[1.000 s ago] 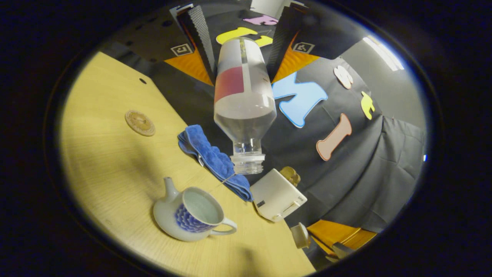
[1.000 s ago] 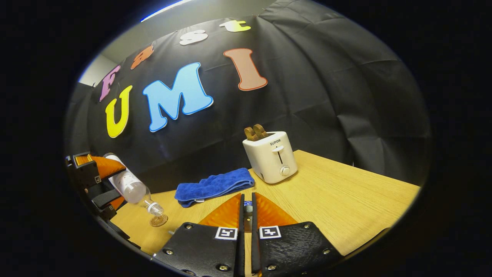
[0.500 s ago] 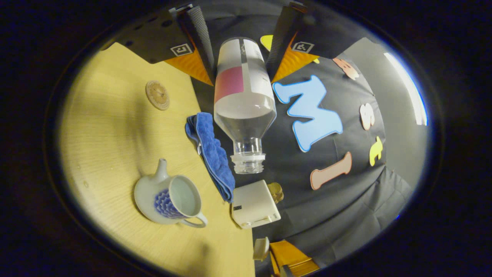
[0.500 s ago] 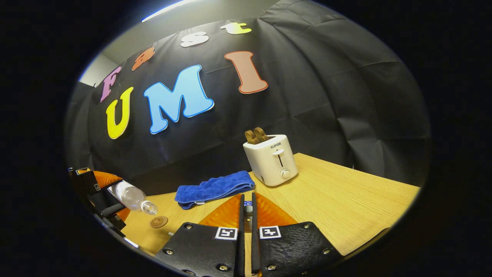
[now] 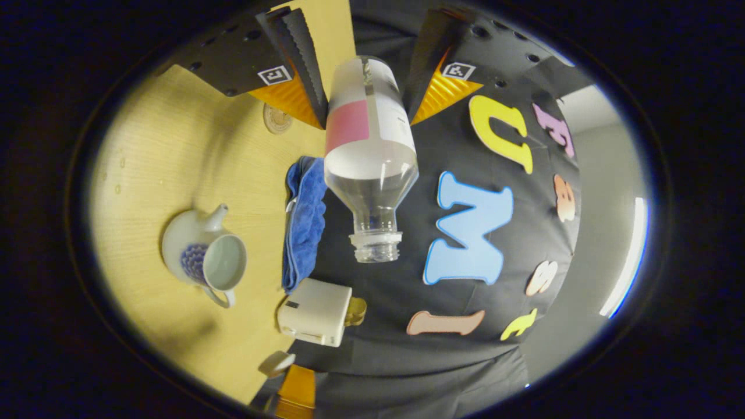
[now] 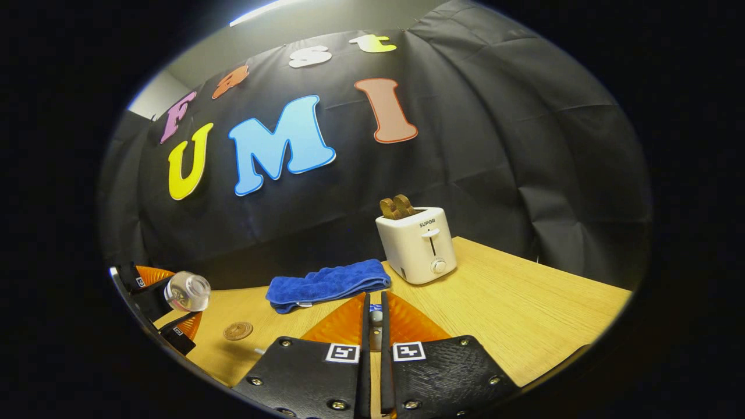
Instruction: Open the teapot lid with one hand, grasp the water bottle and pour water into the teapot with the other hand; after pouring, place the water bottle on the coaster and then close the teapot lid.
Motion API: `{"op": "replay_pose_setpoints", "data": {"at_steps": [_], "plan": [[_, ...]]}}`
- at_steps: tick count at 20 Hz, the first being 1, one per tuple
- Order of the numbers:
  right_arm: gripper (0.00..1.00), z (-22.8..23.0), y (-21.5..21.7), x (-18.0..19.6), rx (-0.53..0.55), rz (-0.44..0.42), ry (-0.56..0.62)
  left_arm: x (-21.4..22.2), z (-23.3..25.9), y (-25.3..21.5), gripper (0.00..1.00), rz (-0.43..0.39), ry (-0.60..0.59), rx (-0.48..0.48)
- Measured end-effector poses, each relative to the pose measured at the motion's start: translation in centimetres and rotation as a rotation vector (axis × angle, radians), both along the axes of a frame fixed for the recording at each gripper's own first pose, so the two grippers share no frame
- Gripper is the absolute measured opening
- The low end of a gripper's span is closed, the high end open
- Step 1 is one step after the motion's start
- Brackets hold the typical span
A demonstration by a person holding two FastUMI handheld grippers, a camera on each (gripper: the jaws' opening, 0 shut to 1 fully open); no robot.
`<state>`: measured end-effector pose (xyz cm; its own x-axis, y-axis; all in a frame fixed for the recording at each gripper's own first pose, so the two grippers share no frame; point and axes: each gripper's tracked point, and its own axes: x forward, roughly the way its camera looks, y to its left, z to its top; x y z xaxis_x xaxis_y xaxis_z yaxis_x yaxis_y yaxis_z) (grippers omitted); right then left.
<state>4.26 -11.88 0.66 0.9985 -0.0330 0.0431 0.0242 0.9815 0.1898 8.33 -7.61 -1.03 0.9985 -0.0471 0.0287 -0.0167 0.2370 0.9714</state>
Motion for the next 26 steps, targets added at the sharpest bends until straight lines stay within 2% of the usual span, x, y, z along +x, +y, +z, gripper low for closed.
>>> {"op": "replay_pose_setpoints", "data": {"at_steps": [5, 8, 10, 12, 16, 20, 24, 26], "plan": [[0.06, 0.1, 1.6, -0.1, -0.043, 0.032, -0.011, 0.4, -0.6, 3.2, 0.85, 0.049, 0.036, -0.392], [0.07, 0.5, 2.9, -0.2, -0.069, 0.057, -0.031, 1.9, -1.3, 5.3, 0.85, 0.078, 0.067, -0.678], [0.06, 0.4, 3.7, -0.3, -0.086, 0.075, -0.040, 3.7, -1.1, 5.6, 0.85, 0.070, 0.101, -0.867], [0.06, 0.3, 4.7, -0.3, -0.092, 0.101, -0.040, 4.5, -1.1, 6.4, 0.85, 0.060, 0.128, -1.003], [0.06, -0.7, 6.5, -0.1, -0.107, 0.148, -0.017, 6.2, -3.3, 7.7, 0.84, 0.066, 0.196, -1.173], [0.07, -1.1, 7.3, -0.1, -0.133, 0.163, -0.010, 8.0, -4.4, 8.1, 0.84, 0.068, 0.240, -1.299], [0.06, -1.5, 7.8, 0.1, -0.139, 0.175, 0.003, 10.0, -4.6, 7.5, 0.84, 0.047, 0.263, -1.358], [0.07, -1.9, 7.9, 0.3, -0.145, 0.174, 0.013, 10.7, -5.1, 7.0, 0.84, 0.051, 0.272, -1.346]]}}
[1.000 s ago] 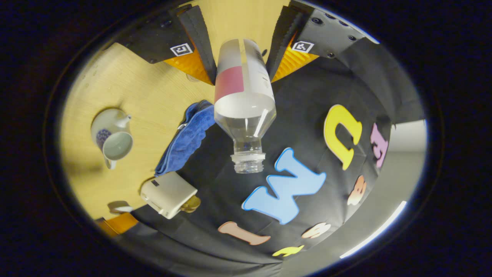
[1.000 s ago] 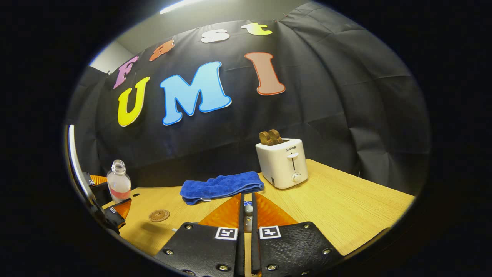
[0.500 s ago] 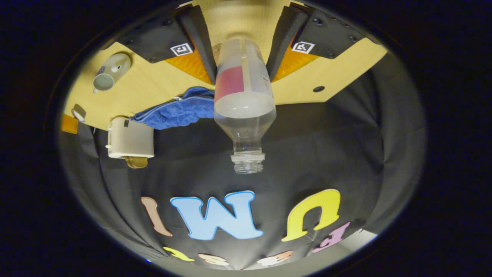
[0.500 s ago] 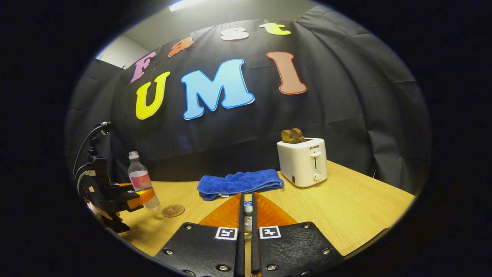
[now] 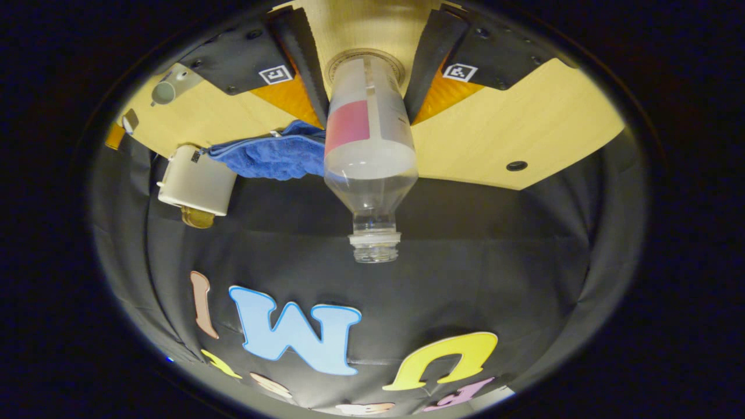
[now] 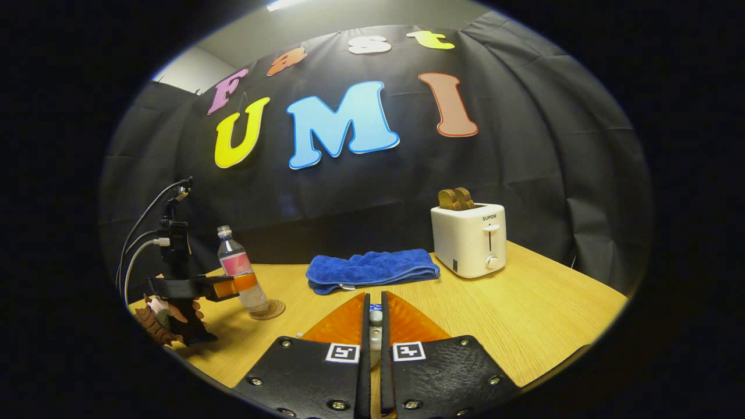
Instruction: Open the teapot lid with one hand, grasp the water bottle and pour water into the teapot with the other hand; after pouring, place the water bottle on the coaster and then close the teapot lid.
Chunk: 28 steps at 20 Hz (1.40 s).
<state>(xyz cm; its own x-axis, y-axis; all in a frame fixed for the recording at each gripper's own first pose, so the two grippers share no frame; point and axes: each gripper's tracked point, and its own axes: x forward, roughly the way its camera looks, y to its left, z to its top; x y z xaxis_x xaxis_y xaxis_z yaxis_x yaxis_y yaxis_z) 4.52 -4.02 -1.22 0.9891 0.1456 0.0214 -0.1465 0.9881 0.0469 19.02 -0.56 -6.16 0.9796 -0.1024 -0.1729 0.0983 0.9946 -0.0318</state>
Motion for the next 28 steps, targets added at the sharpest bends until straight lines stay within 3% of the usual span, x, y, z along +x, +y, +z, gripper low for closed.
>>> {"op": "replay_pose_setpoints", "data": {"at_steps": [3, 16, 18, 28], "plan": [[0.07, 0.0, 0.0, 0.0, -0.002, 0.000, -0.001, 0.4, -0.7, -0.2, 0.84, 0.008, 0.015, 0.049], [0.07, -0.2, 0.4, 0.0, 0.001, 0.014, 0.005, 0.0, -1.0, -2.0, 0.87, -0.035, 0.021, 0.058], [0.07, -0.2, 0.4, 0.0, 0.001, 0.015, 0.003, -0.3, -1.0, -2.1, 0.94, -0.031, 0.020, 0.077], [0.06, -0.4, 3.3, -0.2, -0.009, 0.095, -0.006, -6.0, 1.0, -1.6, 1.00, -0.029, -0.029, 0.124]]}}
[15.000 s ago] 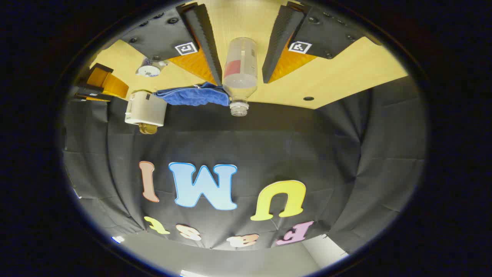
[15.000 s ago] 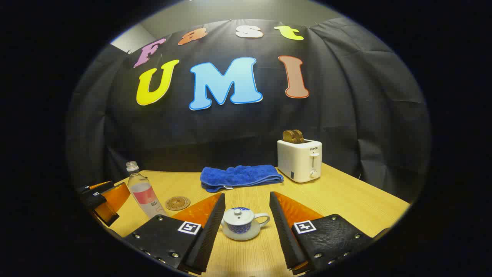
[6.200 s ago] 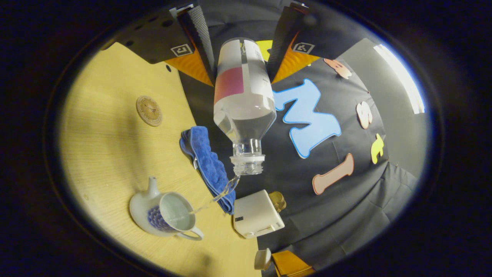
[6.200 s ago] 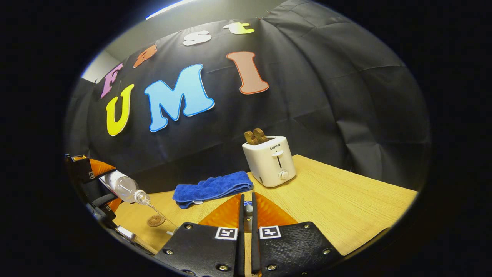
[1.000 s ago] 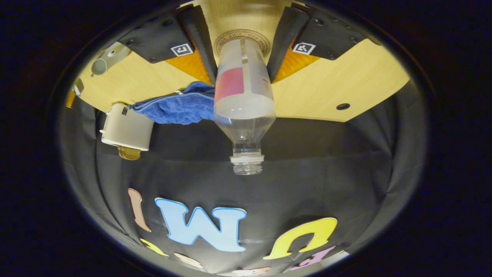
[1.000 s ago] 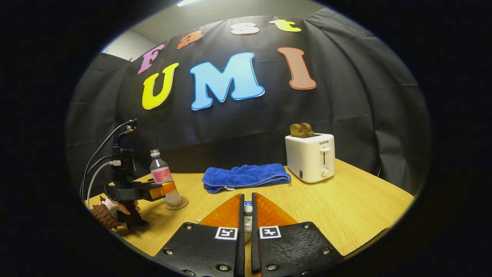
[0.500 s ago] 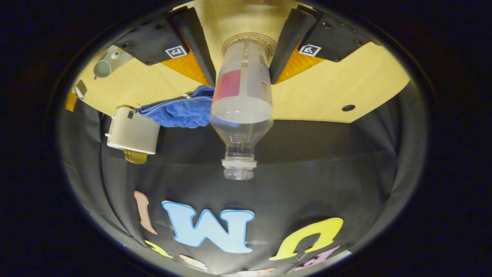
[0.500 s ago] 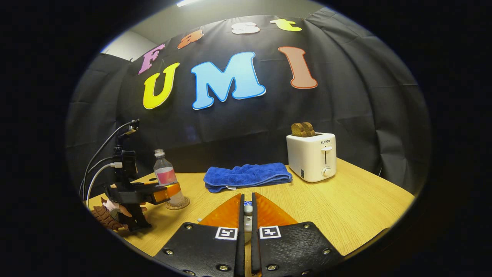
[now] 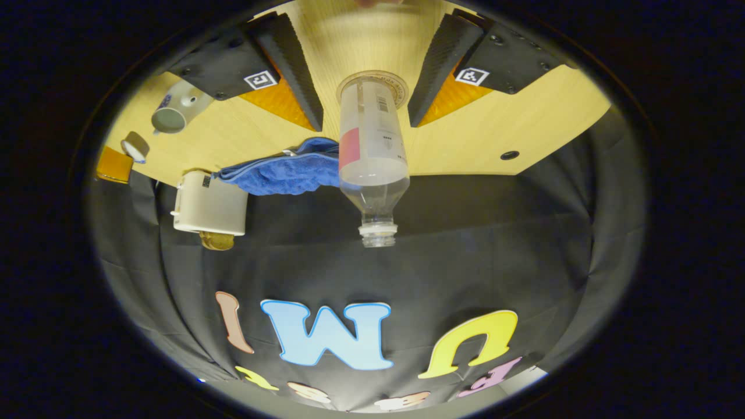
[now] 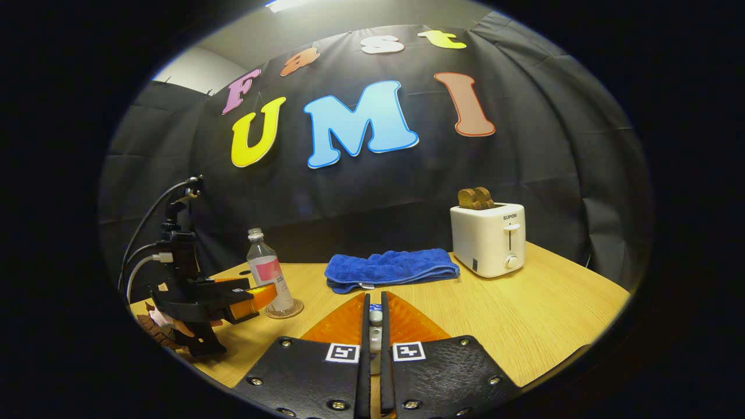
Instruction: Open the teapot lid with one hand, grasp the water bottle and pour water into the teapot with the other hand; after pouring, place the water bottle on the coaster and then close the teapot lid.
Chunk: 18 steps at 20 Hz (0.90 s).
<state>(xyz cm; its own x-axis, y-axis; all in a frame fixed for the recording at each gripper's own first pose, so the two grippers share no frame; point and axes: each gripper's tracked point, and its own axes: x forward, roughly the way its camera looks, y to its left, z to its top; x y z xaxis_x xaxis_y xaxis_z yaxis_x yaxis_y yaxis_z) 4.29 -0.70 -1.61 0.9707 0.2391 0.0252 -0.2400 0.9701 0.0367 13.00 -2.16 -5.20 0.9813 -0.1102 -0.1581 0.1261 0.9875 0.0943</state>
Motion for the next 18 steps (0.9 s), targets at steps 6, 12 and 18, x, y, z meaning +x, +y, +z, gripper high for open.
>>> {"op": "replay_pose_setpoints", "data": {"at_steps": [6, 12, 18], "plan": [[0.07, -0.4, 1.4, 0.9, -0.052, 0.008, 0.001, -3.8, 1.7, -0.2, 1.00, -0.016, -0.025, -0.033], [0.07, -1.8, 2.0, 1.8, -0.091, 0.008, 0.041, -6.2, 2.7, 1.3, 1.00, 0.009, -0.039, -0.120], [0.07, -2.2, 2.2, 2.4, -0.114, -0.008, 0.049, -7.4, 3.1, 3.7, 1.00, 0.038, -0.052, -0.139]]}}
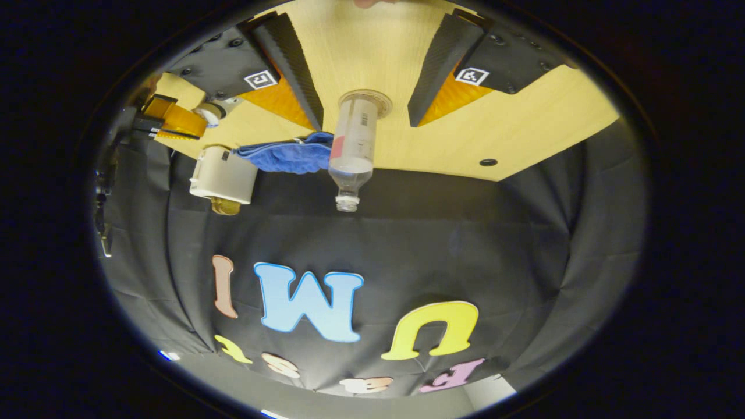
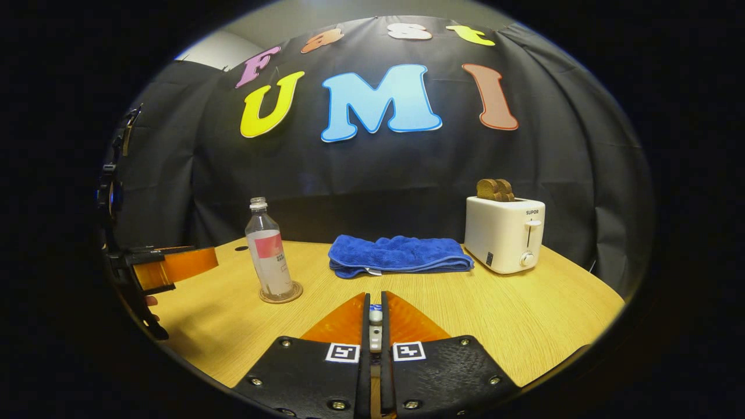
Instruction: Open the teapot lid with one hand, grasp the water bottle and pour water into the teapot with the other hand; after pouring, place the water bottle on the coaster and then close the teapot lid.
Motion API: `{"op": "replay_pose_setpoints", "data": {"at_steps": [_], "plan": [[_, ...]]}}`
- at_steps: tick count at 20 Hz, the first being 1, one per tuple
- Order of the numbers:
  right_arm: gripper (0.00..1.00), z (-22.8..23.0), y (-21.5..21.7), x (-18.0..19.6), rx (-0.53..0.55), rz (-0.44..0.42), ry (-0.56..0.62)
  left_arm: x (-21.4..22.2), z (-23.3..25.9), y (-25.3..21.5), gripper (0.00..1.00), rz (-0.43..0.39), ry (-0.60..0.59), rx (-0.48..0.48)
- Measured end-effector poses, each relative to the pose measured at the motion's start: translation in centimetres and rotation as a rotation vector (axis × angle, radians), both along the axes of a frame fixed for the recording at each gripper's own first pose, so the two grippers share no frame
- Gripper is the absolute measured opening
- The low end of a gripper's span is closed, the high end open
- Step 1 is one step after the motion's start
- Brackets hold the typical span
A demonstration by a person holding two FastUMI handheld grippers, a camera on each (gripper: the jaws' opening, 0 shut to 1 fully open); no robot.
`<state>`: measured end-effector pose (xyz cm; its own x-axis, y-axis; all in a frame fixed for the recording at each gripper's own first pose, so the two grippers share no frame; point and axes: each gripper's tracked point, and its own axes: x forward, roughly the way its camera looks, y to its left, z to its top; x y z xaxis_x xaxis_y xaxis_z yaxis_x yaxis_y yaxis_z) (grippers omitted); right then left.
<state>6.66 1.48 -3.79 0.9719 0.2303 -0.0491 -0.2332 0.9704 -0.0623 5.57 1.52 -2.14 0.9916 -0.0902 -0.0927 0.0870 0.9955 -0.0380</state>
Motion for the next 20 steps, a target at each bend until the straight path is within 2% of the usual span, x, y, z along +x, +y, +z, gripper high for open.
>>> {"op": "replay_pose_setpoints", "data": {"at_steps": [6, 14, 20], "plan": [[0.07, -0.3, 0.1, 0.4, -0.017, -0.007, 0.002, -1.1, 0.1, -0.2, 1.00, -0.010, -0.007, -0.022], [0.07, -0.4, 0.1, 1.2, 0.050, -0.004, 0.040, -1.9, 0.6, -1.9, 1.00, -0.045, -0.018, -0.037], [0.06, -0.4, 0.1, 1.2, 0.042, -0.013, 0.026, -2.4, 1.0, -1.6, 1.00, -0.035, -0.027, -0.068]]}}
